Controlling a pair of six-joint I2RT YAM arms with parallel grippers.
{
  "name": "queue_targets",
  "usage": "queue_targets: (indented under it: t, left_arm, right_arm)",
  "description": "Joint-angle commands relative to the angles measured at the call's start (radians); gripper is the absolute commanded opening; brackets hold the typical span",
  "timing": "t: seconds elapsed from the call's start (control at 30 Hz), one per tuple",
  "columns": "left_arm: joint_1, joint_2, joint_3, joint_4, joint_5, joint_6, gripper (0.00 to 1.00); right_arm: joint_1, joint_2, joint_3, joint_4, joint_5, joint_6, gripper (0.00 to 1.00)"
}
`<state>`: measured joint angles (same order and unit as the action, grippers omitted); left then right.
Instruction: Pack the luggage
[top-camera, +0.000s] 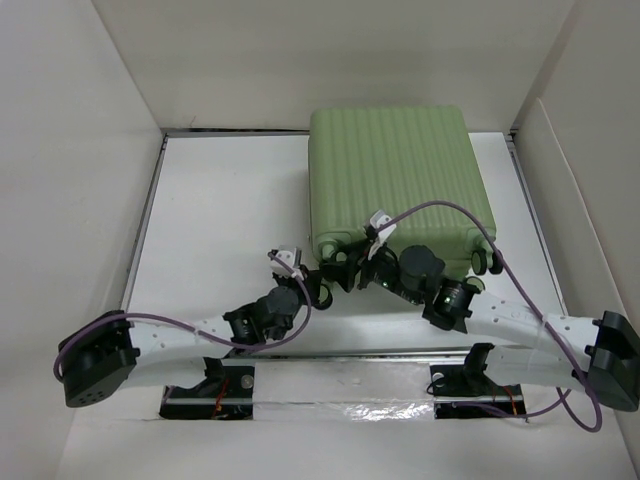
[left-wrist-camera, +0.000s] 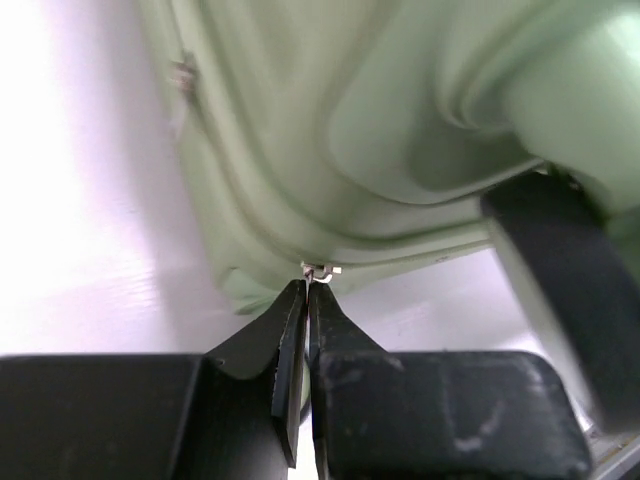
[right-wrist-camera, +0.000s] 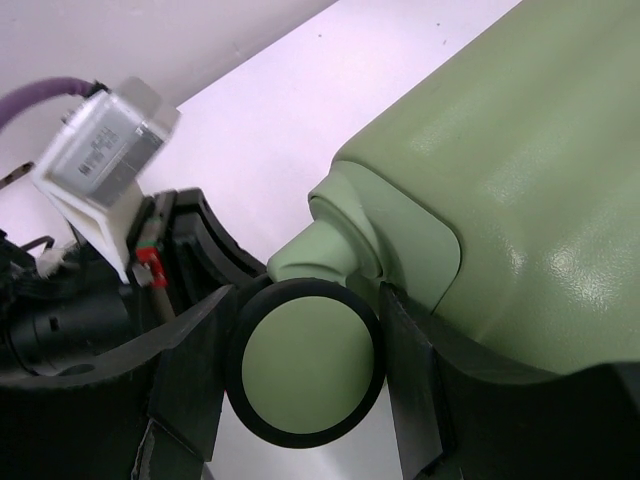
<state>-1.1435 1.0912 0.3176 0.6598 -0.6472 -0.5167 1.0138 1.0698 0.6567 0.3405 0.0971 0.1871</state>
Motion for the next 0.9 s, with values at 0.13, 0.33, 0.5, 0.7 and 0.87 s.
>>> queue_targets:
  t: [0.13, 0.33, 0.5, 0.7, 0.87]
  left_arm:
    - [0.12, -0.206, -0.074, -0.069, -0.178, -0.022, 0.0]
    - [0.355, -0.176, -0.048, 0.071, -0.019, 0.04, 0.0]
    - [0.459, -0.04, 0.037, 0.155, 0.164, 0.066, 0.0]
    - [0.413, -0.192, -0.078, 0.152, 0.504, 0.144, 0.0]
    - [0.404, -0.367, -0.189, 0.051, 0.757, 0.142, 0.36]
  right_arm:
    - [-0.007, -0.12, 0.021, 0.003, -0.04, -0.026, 0.0]
    - [-0.007, -0.136, 0.024, -0.067, -0.137, -0.048, 0.0]
    - [0.011, -0.126, 0.032, -0.087, -0.154, -0.055, 0.0]
    - [0.011, -0.151, 0.026, -0.087, -0.102, -0.058, 0.0]
    - [-0.011, -0.168, 0.02, -0.098, -0.108, -0.058, 0.0]
